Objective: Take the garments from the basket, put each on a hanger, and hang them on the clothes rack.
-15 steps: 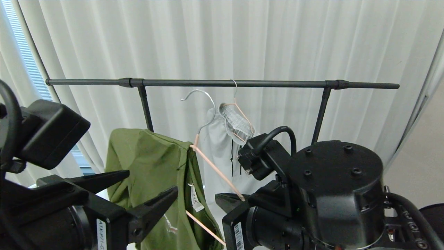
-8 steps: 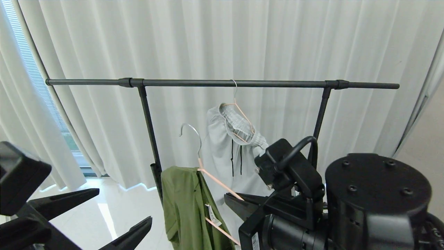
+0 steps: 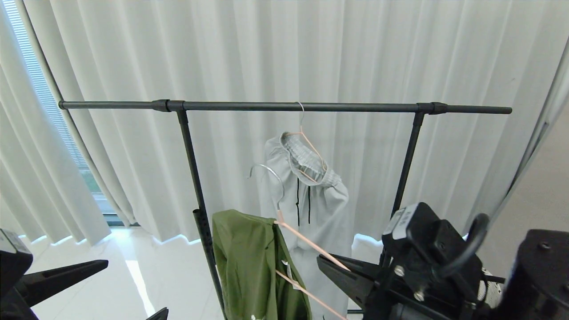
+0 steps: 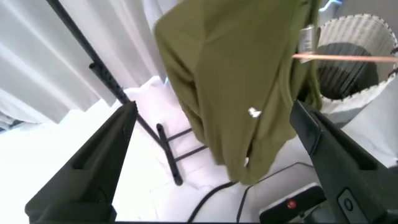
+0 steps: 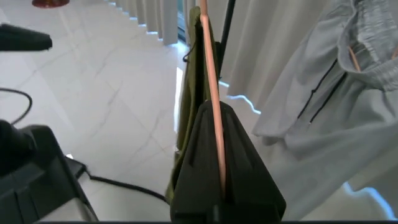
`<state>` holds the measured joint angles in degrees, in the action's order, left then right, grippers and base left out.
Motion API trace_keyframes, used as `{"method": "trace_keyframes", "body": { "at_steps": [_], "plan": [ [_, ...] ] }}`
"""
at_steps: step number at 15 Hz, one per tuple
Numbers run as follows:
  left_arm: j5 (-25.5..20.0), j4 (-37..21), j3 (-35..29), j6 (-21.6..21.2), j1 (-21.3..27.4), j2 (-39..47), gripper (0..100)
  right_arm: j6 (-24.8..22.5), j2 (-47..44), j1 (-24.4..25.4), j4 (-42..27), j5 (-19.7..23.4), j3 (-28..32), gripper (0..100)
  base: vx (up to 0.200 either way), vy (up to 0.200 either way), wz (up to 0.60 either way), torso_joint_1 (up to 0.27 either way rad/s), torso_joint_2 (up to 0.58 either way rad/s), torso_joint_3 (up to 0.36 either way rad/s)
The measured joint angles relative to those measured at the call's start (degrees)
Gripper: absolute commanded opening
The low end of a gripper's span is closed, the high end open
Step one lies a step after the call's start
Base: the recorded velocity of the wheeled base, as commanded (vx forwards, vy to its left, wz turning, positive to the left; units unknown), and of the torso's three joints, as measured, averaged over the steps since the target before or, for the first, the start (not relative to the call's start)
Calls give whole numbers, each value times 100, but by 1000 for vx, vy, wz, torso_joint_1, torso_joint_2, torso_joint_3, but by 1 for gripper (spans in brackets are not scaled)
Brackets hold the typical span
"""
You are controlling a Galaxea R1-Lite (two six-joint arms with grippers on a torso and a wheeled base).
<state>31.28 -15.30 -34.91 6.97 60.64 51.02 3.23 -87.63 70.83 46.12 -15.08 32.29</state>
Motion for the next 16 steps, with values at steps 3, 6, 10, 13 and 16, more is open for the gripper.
{"method": "trace_keyframes", "body": {
  "at_steps": [3, 6, 10, 13, 16],
  "plan": [
    [-692, 57, 40, -660, -5, -61, 100, -296, 686, 124, 46, 250, -606, 0, 0, 0, 0, 0, 0, 0],
    [-1657, 830, 284, -1636, -9, -59, 100, -333, 1226, 594, 49, 444, -1137, 0, 0, 0, 0, 0, 0, 0],
    [-2411, 1707, 752, -2315, -9, 234, 100, -102, 1453, 1192, 51, 482, -1476, 0, 0, 0, 0, 0, 0, 0],
    [-2976, 1880, 879, -2380, 6, 534, 100, -66, 1491, 1407, 46, 800, -1515, 0, 0, 0, 0, 0, 0, 0],
    [-3324, 1886, 980, -2380, 11, 703, 100, -67, 1477, 1448, 49, 1029, -1515, 0, 0, 0, 0, 0, 0, 0]
  ]
}}
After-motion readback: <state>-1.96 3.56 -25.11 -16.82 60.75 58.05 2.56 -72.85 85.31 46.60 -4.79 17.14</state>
